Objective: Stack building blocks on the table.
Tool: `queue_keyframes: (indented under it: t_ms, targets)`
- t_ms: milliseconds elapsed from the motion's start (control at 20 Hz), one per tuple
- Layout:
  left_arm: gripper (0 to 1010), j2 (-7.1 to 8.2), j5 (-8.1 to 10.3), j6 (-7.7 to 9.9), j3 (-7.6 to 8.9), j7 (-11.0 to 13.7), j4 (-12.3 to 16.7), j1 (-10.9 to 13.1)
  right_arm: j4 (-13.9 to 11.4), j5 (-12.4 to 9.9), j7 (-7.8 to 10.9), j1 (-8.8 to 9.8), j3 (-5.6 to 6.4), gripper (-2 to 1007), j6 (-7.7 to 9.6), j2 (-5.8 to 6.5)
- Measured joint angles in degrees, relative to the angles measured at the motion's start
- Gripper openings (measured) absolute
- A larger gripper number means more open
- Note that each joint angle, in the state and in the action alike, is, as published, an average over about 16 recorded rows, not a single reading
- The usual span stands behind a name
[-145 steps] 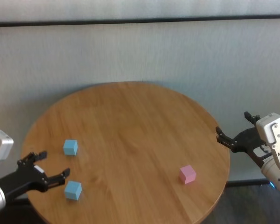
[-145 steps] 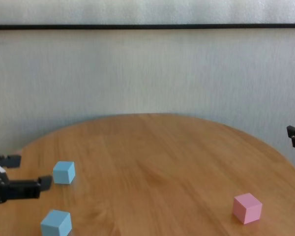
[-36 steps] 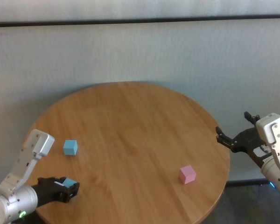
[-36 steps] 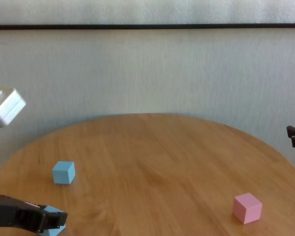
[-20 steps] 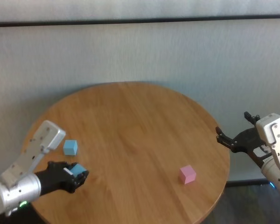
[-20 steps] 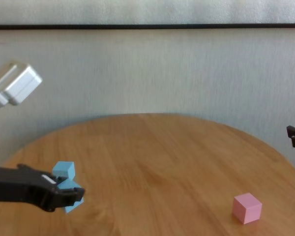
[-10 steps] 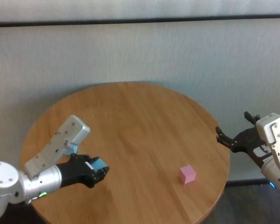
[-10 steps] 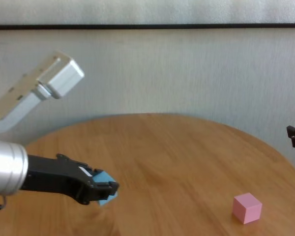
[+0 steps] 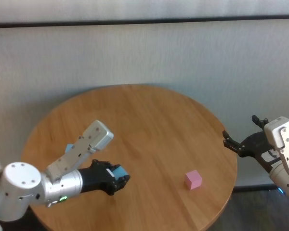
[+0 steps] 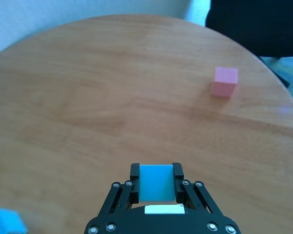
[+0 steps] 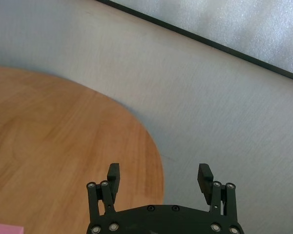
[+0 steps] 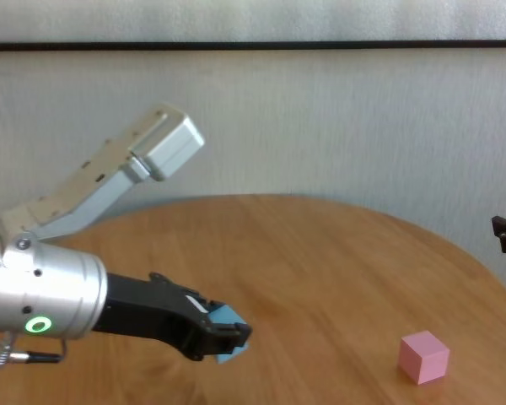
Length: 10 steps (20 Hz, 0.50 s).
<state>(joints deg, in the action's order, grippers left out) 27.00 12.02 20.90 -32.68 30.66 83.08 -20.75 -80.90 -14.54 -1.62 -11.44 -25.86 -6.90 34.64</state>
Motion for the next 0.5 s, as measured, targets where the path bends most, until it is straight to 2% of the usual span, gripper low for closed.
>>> queue_keyframes:
  t_ms: [500]
  targets:
    - [394, -2.36, -1.26, -1.02, -2.27, 1.23, -3.79, -2.42, 0.0, 0.0, 0.0, 0.0, 0.0, 1005, 0.0, 0.0]
